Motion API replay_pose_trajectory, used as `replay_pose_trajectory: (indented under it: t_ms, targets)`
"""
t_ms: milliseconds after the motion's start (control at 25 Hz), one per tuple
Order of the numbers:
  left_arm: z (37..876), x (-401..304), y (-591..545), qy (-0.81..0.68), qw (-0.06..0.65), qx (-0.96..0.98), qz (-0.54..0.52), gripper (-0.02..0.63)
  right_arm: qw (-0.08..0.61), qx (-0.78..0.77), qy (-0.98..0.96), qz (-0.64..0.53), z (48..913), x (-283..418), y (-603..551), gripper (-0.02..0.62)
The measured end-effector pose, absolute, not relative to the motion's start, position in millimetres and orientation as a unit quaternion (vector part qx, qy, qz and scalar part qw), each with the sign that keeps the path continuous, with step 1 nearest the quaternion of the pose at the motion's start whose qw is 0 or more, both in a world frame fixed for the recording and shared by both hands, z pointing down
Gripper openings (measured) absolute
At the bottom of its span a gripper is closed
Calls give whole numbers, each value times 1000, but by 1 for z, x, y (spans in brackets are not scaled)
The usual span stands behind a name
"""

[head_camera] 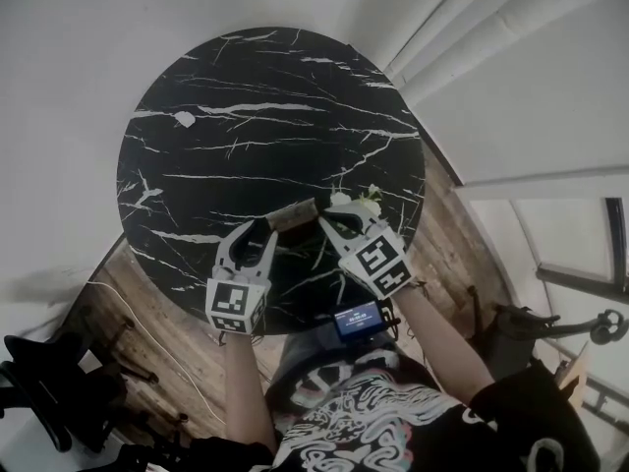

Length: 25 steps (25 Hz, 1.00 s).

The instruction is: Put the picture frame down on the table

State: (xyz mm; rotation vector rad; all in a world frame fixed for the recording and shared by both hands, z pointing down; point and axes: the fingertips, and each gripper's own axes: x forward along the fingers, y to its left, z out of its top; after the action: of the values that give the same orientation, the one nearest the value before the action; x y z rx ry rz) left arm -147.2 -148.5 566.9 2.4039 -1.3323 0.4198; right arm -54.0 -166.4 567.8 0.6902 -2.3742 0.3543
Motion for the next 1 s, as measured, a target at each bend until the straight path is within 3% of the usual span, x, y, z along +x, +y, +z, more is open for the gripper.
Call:
replay_pose_trajectory:
  t_ms: [400,600,840,920,1000]
  targets:
    - [543,-142,-138,-489,128,848,159,62,265,288,-906,164,543,-42,-157,18]
    - [536,-141,-130,-500,138,841,152,17,251,304,-905,160,534,-31,-147,18]
    - [527,-137,-116,-503,137,840,150,14,232,330,-903,146,518,-20,-130,18]
    - [523,-134,-111,-503,136,840,148,14,188,334,-912,148,503,-19,-125,18]
    - [516,-129,-106,-502,135,843,141,14,89,328,-924,175,477,-18,-119,18]
